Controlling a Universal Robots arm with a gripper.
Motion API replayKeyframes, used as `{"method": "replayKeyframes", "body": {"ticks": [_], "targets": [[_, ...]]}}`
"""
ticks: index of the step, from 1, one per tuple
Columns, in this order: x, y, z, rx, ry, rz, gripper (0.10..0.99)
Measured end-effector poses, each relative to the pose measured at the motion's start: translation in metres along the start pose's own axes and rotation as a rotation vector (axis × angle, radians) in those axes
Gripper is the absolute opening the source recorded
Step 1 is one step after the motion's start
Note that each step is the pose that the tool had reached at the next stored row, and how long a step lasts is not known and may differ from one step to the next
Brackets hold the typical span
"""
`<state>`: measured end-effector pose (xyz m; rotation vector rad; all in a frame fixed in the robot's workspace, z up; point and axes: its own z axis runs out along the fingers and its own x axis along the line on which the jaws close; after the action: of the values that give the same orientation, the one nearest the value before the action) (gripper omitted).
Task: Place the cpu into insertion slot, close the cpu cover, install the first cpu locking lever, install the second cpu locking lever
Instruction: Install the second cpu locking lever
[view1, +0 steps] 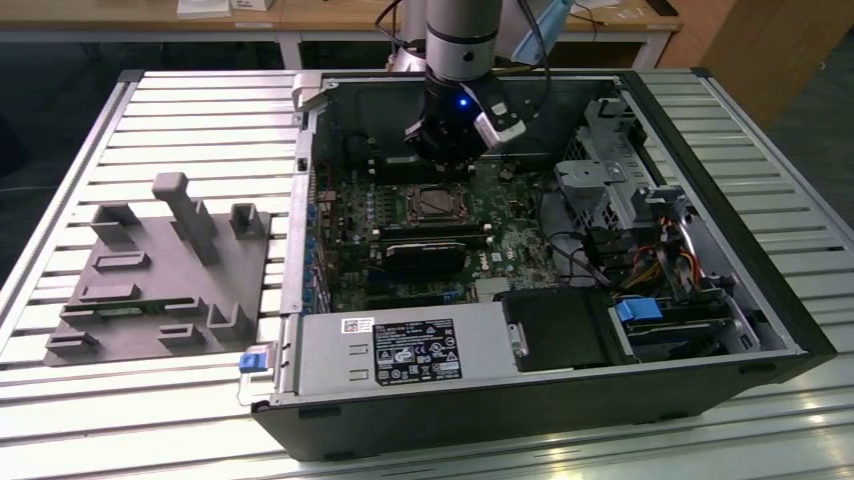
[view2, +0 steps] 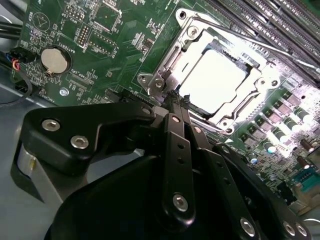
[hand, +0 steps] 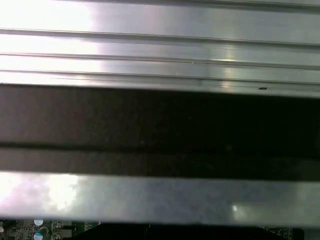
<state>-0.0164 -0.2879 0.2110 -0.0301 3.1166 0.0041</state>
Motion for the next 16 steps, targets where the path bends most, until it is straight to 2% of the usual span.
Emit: {"method": "replayKeyframes", "body": {"ticks": [16], "targets": [[0.0001, -0.0147, -0.0007, -0.001, 0.0001, 0.0, 0.106]]}}
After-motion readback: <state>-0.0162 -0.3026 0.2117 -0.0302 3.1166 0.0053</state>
